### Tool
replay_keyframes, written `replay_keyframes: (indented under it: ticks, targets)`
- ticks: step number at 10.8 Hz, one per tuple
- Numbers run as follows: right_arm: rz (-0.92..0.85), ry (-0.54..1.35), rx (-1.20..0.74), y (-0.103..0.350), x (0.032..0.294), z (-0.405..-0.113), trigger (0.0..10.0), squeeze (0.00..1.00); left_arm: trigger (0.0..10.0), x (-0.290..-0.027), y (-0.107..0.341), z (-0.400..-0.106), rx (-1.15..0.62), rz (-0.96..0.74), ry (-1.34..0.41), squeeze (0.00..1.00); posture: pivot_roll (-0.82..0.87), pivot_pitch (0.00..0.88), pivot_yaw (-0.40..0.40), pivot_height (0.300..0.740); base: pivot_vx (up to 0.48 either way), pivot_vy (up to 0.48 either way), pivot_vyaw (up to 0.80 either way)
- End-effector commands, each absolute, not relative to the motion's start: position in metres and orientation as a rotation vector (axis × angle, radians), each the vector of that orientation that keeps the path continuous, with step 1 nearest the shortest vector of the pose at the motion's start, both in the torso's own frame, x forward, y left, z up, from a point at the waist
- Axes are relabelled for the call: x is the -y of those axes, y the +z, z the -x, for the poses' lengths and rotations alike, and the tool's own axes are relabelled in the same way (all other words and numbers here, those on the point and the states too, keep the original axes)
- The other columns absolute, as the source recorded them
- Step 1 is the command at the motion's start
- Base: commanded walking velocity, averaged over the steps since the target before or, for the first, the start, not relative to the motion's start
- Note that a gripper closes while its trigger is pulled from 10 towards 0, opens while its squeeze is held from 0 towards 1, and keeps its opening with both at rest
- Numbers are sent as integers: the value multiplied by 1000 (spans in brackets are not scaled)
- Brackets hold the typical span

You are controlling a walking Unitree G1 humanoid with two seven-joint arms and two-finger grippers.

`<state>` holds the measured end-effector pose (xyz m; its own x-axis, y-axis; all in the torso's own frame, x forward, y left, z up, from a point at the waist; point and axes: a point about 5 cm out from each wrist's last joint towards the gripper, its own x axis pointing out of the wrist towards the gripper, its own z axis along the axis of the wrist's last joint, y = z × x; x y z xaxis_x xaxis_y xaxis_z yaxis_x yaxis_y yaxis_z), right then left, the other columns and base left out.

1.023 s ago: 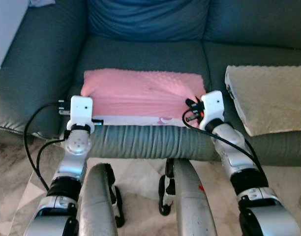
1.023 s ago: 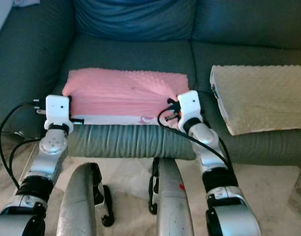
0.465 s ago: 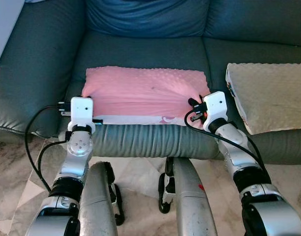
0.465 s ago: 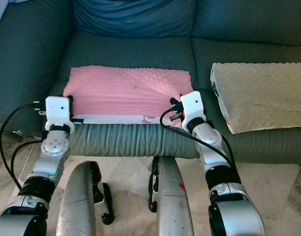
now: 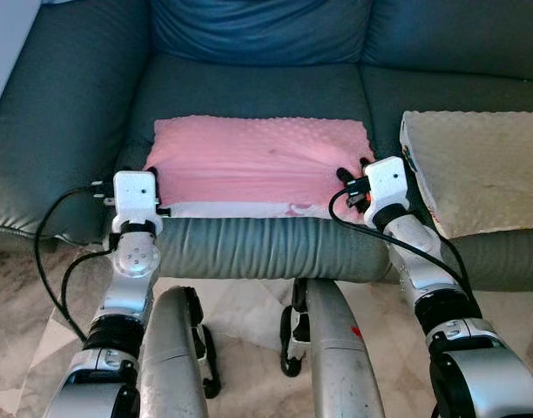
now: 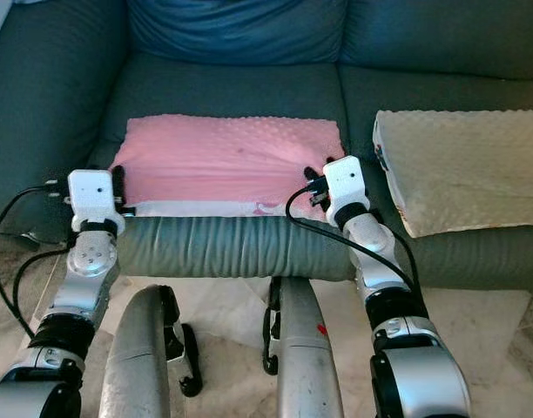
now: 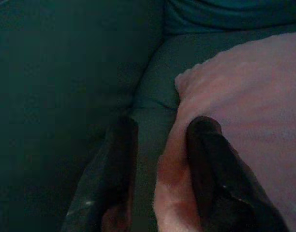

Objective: Move the pillow to the sofa

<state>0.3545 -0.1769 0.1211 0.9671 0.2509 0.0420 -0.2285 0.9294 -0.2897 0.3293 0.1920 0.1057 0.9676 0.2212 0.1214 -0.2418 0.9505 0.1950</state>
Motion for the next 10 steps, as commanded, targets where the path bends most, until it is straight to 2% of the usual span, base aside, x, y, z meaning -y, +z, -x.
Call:
replay_keyframes:
  ticks: [1,4,6,8,10]
  targets:
    - [272,175,52,113,191,-350,10000,1000,10000,-211,99,-320,76,-200,316,1000,-45,301,-35,605,0,0,0]
    - [241,157,83,110,184,-348,10000,1000,10000,-214,98,-319,79,-212,323,1000,-49,280,-40,605,0,0,0]
    - [139,93,96,114,184,-349,10000,1000,10000,-216,96,-320,73,-214,330,1000,-51,259,-45,605,0,0,0]
    - [114,91,162,127,174,-349,10000,1000,10000,-215,96,-323,74,-209,329,1000,-63,220,-42,605,0,0,0]
    - [53,64,141,122,175,-345,10000,1000,10000,-212,98,-324,85,-207,319,1000,-61,191,-37,605,0,0,0]
